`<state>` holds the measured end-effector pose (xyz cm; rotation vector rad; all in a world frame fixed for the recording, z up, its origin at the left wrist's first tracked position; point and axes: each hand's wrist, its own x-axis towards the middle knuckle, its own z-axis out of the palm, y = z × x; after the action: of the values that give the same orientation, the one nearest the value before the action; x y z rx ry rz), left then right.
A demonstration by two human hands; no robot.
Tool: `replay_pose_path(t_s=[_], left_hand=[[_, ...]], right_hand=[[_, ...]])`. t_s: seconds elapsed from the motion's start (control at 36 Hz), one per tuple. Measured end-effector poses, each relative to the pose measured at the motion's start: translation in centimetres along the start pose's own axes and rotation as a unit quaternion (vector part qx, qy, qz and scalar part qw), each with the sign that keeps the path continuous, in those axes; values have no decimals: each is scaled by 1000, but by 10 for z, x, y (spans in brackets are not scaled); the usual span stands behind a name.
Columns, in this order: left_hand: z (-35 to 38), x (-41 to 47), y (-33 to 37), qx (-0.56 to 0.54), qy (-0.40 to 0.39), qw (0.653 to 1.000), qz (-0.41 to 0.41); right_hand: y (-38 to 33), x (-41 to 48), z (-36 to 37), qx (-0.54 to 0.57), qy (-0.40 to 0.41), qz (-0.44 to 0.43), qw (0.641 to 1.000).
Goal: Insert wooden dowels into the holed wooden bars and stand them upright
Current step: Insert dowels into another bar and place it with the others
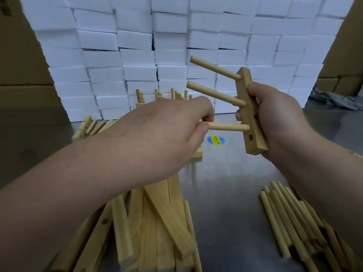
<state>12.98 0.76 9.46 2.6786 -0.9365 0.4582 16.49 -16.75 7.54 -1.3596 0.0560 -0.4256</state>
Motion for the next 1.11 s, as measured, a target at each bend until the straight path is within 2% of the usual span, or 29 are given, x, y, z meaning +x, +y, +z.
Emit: replay_pose_path(t_s=[0.33, 0.67, 0.89, 1.11], left_hand=[[5, 0, 2, -12, 25, 998, 56], [11, 1, 5, 28, 33, 996, 79], [12, 4, -1, 23, 34, 994, 97], [19, 3, 1, 32, 32, 994, 104]], right_hand=[[-1, 1, -1, -9, 13, 9, 1000], [-1, -6, 3, 2, -13, -14, 1000], [0, -11, 6, 51, -18, -7, 999], [3, -11, 7, 25, -8, -14, 1000]])
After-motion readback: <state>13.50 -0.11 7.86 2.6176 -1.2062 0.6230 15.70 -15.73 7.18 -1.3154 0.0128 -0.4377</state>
